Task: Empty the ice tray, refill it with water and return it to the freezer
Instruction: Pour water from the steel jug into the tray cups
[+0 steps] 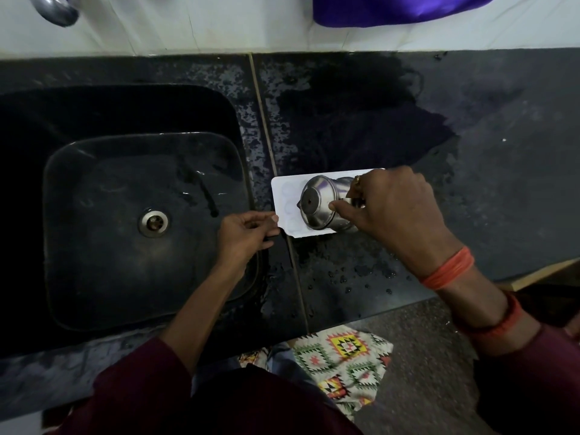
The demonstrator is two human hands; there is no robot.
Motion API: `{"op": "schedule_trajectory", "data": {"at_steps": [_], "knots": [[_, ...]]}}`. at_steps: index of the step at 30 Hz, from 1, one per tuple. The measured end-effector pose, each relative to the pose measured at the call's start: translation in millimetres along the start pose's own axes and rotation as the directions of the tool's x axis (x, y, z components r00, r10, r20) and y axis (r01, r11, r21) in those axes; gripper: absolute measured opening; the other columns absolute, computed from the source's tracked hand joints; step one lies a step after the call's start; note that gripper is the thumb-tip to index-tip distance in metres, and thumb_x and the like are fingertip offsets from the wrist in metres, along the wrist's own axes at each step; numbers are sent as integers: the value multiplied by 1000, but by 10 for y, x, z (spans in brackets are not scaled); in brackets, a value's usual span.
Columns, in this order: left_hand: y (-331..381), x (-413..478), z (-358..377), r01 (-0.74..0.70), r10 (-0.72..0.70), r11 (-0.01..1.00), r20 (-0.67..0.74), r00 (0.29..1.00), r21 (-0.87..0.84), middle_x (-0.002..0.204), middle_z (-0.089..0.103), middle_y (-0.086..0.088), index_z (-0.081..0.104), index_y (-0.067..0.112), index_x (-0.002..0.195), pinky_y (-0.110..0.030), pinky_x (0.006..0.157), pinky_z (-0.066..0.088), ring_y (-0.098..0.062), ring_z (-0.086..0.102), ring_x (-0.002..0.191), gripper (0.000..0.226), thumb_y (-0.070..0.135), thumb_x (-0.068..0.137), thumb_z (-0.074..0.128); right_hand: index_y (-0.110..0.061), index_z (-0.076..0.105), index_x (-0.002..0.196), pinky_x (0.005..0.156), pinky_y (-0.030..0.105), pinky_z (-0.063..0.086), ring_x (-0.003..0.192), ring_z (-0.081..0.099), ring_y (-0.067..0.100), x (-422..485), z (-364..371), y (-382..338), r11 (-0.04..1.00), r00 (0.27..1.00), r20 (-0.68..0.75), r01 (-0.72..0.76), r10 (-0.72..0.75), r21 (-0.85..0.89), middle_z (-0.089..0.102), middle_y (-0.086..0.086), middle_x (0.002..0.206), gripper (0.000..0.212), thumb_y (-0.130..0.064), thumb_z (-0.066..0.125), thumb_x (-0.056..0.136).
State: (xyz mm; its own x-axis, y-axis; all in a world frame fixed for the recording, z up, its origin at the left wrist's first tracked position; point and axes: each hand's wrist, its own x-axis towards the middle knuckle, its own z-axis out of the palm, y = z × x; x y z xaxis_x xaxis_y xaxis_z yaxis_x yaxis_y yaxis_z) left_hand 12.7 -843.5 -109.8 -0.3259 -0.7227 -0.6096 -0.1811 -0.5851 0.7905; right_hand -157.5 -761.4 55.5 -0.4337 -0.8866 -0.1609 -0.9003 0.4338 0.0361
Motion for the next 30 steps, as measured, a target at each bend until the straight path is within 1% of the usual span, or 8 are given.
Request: {"op": "schedule_trajectory", "data": {"at_steps": [3, 9, 15, 20, 24, 27, 30], "knots": [[-4, -4, -1, -5, 5, 1000, -1, 1000, 4, 87, 79, -4, 77, 16, 92, -21, 61, 58, -9, 77, 77, 2, 14, 91, 76, -16, 71, 99, 68, 33, 37, 88, 64, 36, 12, 14, -17, 1000, 1000, -9, 18, -18, -22, 66, 12, 88, 45, -58, 61, 90], [-14, -5, -15, -6, 6, 1000, -1, 1000, 7, 89, 79, -6, 78, 14, 94, -21, 61, 58, -10, 77, 79, 5, 16, 90, 78, -15, 71, 100, 68, 33, 35, 89, 64, 36, 32, 30, -28, 999, 999, -25, 30, -31, -36, 67, 13, 91, 45, -58, 61, 90], [-9, -6, -6, -4, 4, 1000, -9, 1000, 11, 89, 79, -5, 78, 12, 97, -20, 62, 58, -10, 77, 79, 8, 16, 90, 78, -14, 71, 98, 67, 33, 34, 86, 64, 37, 34, 18, -33, 999, 999, -42, 23, -25, -37, 66, 13, 87, 43, -56, 62, 90], [-10, -11, -10, -9, 9, 1000, -8, 1000, 9, 89, 79, -5, 78, 12, 98, -20, 62, 58, -10, 77, 79, 9, 16, 90, 78, -16, 70, 100, 67, 34, 33, 89, 64, 36, 15, 3, -36, 998, 999, -36, 35, -37, -42, 66, 11, 90, 43, -56, 61, 91], [9, -32, -5, -16, 16, 1000, -4, 1000, 6, 88, 79, -4, 78, 13, 96, -20, 61, 58, -10, 77, 78, 5, 14, 91, 77, -15, 70, 96, 67, 34, 32, 86, 63, 36, 2, -1, -37, 999, 999, -44, 28, -29, -31, 59, 8, 81, 42, -56, 61, 91], [13, -35, -4, -16, 16, 1000, -4, 1000, 6, 89, 79, -4, 78, 14, 95, -20, 61, 58, -10, 77, 78, 4, 13, 91, 77, -14, 71, 94, 67, 33, 32, 86, 63, 37, -1, -1, -35, 999, 997, -65, 35, -36, -22, 65, 11, 85, 41, -54, 63, 91], [7, -27, -9, -15, 15, 1000, -3, 1000, 14, 90, 79, -5, 78, 13, 97, -21, 62, 59, -11, 77, 79, 6, 14, 91, 77, -15, 70, 95, 67, 34, 32, 87, 63, 36, 2, 0, -41, 999, 998, -58, 35, -37, -29, 65, 10, 87, 42, -56, 62, 91]]}}
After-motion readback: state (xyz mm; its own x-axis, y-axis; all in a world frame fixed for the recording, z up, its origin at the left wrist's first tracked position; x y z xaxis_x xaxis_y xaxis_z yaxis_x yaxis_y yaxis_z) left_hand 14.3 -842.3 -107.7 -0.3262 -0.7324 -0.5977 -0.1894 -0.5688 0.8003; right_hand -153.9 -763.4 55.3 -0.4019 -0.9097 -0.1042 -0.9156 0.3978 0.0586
